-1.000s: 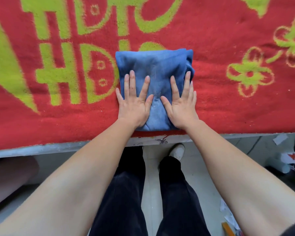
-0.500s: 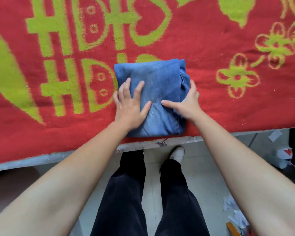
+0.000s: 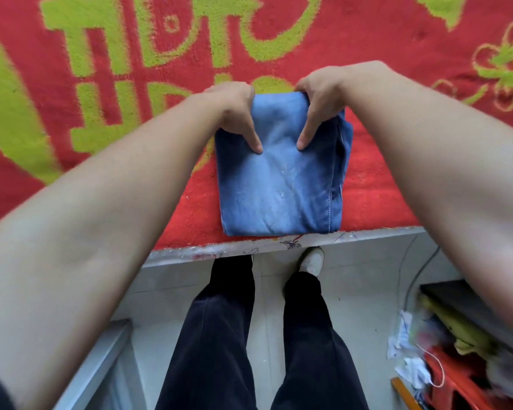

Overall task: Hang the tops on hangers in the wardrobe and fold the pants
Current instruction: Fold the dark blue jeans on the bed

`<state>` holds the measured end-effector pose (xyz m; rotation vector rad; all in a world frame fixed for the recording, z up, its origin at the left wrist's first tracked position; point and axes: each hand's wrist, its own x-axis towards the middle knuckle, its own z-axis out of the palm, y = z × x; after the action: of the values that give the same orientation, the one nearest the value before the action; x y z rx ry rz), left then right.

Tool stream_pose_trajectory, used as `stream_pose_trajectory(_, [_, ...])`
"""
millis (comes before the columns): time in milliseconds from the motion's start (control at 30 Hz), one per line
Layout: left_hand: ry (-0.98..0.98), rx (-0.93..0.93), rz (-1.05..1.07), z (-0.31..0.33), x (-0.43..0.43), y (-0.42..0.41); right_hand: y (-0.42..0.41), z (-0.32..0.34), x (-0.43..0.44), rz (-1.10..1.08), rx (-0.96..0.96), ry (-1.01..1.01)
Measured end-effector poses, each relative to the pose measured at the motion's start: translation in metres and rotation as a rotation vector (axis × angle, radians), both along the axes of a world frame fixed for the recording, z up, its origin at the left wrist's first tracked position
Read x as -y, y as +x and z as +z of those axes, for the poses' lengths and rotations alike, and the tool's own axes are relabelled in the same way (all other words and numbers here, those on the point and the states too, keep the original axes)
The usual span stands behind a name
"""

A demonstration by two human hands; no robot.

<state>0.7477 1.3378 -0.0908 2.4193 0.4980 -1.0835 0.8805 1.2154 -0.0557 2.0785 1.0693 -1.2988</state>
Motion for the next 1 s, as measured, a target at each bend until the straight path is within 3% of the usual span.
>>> stream_pose_trajectory(100, [0.080,0.048,0.030,0.004,0.011,-0.016,-0.017,0.003,0.009,0.012,0.080,0.050])
stream_pose_trajectory(400, [0.238,0.194,0.113,0.050,0.086,-0.097,-0.091,0.043,0.096,0.196,0.268,0.487])
stream_pose_trajectory(533, [0.365,0.249,0.197,0.107,0.136,-0.149,-0.132,0.089,0.130,0.289,0.288,0.604])
stream_pose_trajectory(833, [0.783,0.388,0.542,0.285,0.236,-0.285,-0.230,0.241,0.171,0.610,0.294,1.139])
stream_pose_trajectory(1000, [0.976,0.352,0.746,0.363,0.280,-0.385,-0.318,0.315,0.175,0.797,0.203,1.281])
